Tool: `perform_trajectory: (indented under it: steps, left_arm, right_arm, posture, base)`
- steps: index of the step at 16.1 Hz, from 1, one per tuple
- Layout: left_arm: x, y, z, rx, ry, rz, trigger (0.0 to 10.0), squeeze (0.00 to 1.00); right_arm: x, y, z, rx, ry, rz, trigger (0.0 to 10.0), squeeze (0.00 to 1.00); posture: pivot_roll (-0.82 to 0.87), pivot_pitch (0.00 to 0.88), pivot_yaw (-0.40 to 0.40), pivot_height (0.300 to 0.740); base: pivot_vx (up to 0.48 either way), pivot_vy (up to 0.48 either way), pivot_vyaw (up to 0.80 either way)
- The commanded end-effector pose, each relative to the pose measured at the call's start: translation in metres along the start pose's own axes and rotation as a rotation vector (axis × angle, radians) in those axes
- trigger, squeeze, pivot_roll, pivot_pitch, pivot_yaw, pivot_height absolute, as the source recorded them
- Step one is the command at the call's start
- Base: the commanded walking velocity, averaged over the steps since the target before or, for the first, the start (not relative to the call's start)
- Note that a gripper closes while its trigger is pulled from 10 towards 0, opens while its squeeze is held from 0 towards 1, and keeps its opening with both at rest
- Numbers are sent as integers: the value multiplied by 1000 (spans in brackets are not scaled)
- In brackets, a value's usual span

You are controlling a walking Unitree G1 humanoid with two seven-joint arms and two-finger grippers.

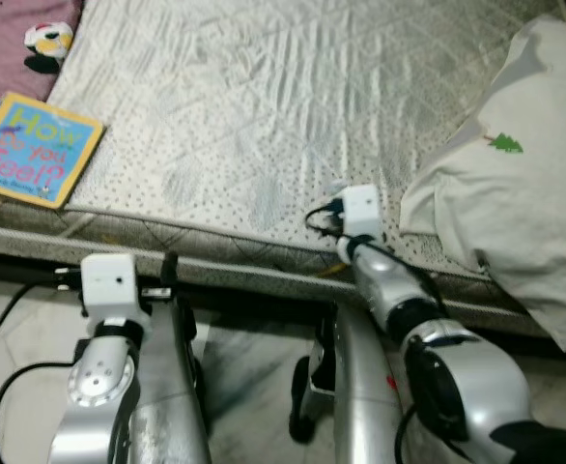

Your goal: Clean up the room

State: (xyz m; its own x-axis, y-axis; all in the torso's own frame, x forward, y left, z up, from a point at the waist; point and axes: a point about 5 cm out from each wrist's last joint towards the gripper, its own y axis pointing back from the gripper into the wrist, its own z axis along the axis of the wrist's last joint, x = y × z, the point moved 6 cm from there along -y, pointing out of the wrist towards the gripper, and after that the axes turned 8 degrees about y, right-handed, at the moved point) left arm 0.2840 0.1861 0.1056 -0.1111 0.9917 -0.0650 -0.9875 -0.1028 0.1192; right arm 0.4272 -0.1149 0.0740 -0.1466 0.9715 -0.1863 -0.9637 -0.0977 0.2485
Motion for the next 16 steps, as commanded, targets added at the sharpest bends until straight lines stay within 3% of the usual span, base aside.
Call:
perform_trajectory:
  steps: [1,2,5,6,8,9,10,11,14,15,16]
  left_arm:
    - [-2,0,-7,12,22,-6,10000,0]
    - [-9,-6,-9,12,42,-26,10000,0]
    - [-17,-16,-11,4,60,-57,10000,0]
    - [-20,-21,-11,-2,66,-68,10000,0]
    - [-23,-25,-12,-5,72,-85,10000,0]
    - [-28,-28,-13,-8,71,-102,10000,0]
    - [-28,-28,-13,-9,72,-104,10000,0]
    - [-30,-30,-16,-4,77,-116,10000,0]
    - [-31,-30,-18,0,82,-131,10000,0]
    - [-31,-28,-16,-3,82,-135,10000,0]
    - [-30,-25,-19,4,86,-139,10000,0]
  right_arm:
    - [-13,4,-9,-4,-39,-32,0,0]
    - [-32,8,-6,-65,-65,-68,0,0]
    - [-51,23,-13,-140,-92,-91,0,0]
    - [-55,36,-15,-189,-90,-92,0,0]
    - [-54,57,-19,-231,-103,-86,0,0]
    - [-49,81,-23,-252,-99,-74,0,0]
    - [-48,86,-24,-253,-98,-71,0,0]
    - [-40,107,-25,-252,-107,-49,0,0]
    - [-40,130,-22,-235,-176,-75,0,0]
    - [-38,136,-18,-229,-180,-61,9608,0]
    - [-36,140,-14,-231,-185,-48,10000,0]
  posture:
    - [125,136,-83,542]
    - [94,108,-66,542]
    - [37,58,-40,542]
    - [20,37,-31,542]
    - [-10,18,-19,542]
    - [-27,7,-15,542]
    - [-27,7,-15,542]
    - [-57,1,-5,542]
    - [-71,7,0,542]
    - [-71,22,-3,542]
    - [-70,41,-5,542]
  base:
    - [0,0,0]
    - [0,0,0]
    - [0,0,0]
    - [0,0,0]
    - [0,0,0]
    - [0,0,0]
    - [0,0,0]
    - [0,0,0]
    - [0,0,0]
    - [0,0,0]
    - [0,0,0]
